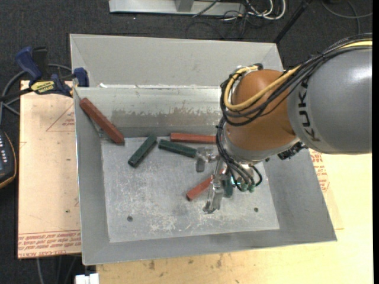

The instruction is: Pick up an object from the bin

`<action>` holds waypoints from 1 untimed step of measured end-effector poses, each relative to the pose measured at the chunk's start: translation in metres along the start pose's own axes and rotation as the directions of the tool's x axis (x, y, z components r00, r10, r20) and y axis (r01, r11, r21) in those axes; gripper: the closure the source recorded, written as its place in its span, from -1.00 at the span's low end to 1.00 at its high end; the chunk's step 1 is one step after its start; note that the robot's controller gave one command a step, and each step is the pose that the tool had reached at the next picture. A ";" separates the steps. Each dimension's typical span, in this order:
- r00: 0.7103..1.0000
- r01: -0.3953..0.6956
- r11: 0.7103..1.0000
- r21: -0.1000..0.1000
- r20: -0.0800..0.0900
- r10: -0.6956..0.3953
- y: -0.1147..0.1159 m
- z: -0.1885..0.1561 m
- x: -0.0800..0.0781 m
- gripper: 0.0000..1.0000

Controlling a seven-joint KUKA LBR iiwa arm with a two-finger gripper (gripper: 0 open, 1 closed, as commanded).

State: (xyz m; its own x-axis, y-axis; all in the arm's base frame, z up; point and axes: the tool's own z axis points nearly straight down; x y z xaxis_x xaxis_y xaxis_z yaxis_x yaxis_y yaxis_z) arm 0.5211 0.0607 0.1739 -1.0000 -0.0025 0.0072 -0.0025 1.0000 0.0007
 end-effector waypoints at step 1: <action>1.000 -0.020 1.000 0.000 0.004 0.020 -0.027 0.104 0.005 -1.00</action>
Offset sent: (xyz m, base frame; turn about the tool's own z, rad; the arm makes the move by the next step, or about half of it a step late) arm -0.0049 -0.0266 -0.1007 0.0172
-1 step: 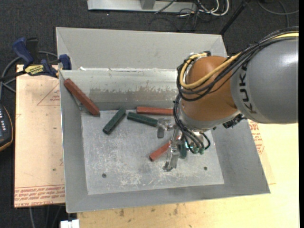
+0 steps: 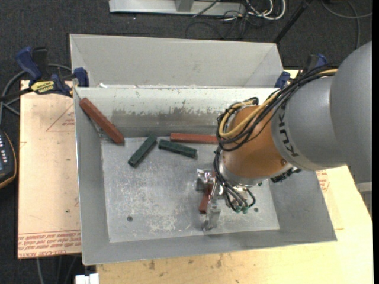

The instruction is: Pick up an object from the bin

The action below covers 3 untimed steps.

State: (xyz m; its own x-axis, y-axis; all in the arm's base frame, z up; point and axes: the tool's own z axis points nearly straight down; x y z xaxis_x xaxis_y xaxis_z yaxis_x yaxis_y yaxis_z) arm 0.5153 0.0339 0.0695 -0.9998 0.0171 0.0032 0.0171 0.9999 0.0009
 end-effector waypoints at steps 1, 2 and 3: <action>1.000 0.001 1.000 -0.001 0.003 -0.001 0.001 -0.003 -0.001 1.00; 0.924 0.382 0.924 0.003 0.010 -0.382 0.011 -0.081 -0.007 1.00; 0.925 0.380 0.925 0.001 0.006 -0.380 0.010 -0.079 -0.005 -1.00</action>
Offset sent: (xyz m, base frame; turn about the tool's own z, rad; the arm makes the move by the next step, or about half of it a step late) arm 0.0000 0.0000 0.0000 0.0000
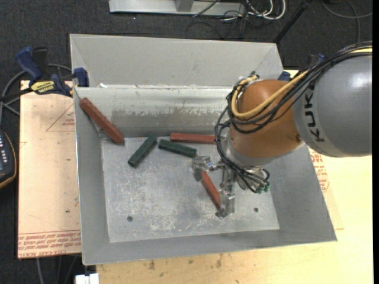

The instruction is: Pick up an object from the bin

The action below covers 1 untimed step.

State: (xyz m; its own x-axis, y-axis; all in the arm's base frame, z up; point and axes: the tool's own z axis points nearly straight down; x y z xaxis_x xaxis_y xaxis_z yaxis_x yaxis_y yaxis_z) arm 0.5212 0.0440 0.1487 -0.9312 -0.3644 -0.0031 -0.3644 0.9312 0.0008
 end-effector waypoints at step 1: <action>0.999 -0.050 0.999 0.003 0.004 0.050 -0.067 0.018 -0.054 -1.00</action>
Offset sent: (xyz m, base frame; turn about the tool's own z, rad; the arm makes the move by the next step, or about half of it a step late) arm 0.0711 -0.0406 -0.0169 0.0434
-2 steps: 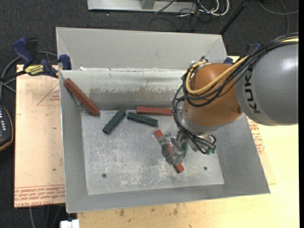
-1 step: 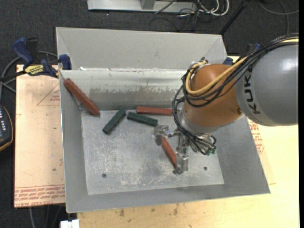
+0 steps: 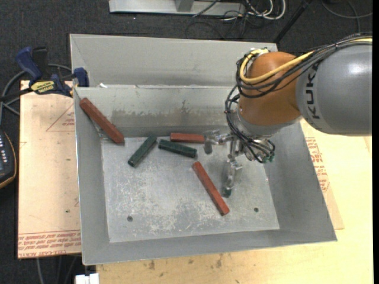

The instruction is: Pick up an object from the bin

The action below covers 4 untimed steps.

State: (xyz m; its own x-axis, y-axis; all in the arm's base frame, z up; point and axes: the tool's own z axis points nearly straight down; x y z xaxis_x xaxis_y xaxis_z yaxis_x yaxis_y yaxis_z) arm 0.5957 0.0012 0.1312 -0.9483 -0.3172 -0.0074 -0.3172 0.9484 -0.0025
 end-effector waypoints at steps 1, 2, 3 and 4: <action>0.821 0.571 0.821 -0.006 -0.001 -0.571 0.015 0.061 0.031 -1.00; 0.822 0.570 0.822 -0.003 0.000 -0.570 0.013 0.059 0.030 1.00; 0.522 0.853 0.522 -0.004 0.001 -0.853 0.028 0.059 -0.002 1.00; 0.538 0.843 0.538 0.004 0.003 -0.843 -0.010 -0.060 -0.024 1.00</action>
Offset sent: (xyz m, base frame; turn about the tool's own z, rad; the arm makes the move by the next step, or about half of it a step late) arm -0.0341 0.0028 -0.0612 -0.6105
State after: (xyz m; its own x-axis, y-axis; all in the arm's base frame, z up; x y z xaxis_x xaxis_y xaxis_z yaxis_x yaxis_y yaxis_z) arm 0.6215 -0.0007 0.1909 -0.2428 -0.9701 -0.0046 -0.9700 0.2429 -0.0120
